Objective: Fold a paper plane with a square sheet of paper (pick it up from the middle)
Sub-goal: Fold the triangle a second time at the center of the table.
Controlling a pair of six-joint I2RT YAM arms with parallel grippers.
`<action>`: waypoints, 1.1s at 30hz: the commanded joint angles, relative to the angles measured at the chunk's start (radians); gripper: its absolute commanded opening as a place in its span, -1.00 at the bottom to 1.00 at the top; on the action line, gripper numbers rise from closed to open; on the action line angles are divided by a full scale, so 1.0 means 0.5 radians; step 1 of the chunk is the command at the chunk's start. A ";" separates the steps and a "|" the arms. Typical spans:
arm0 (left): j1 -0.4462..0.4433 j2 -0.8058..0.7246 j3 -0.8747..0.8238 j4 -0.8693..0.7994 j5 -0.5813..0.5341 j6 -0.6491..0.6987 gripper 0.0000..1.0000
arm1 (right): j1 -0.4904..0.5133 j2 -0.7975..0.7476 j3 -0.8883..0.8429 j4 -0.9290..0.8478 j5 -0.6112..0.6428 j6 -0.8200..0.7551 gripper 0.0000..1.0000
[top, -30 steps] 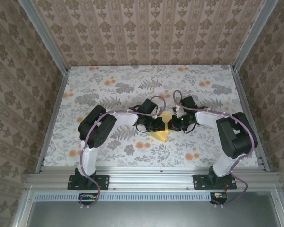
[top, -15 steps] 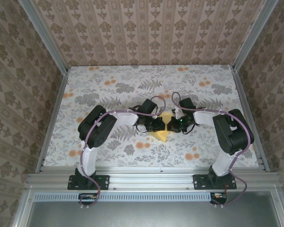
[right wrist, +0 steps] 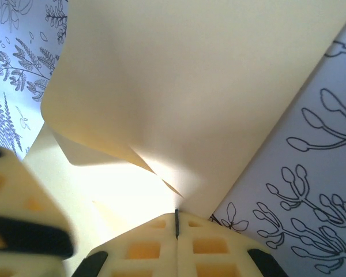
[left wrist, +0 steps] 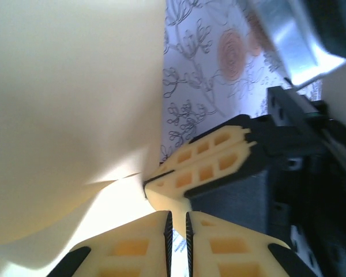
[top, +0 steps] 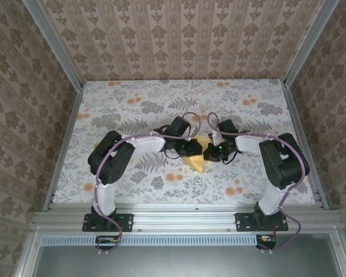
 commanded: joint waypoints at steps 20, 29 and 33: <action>0.099 0.205 0.039 -0.186 -0.019 0.225 -0.73 | 0.006 0.073 -0.016 -0.194 0.242 -0.066 -0.91; 0.145 0.237 0.054 -0.227 -0.054 0.266 -0.72 | 0.007 0.057 -0.006 -0.207 0.249 -0.085 -0.91; 0.150 0.257 0.076 -0.251 -0.054 0.282 -0.73 | 0.006 0.032 0.001 -0.212 0.244 -0.094 -0.90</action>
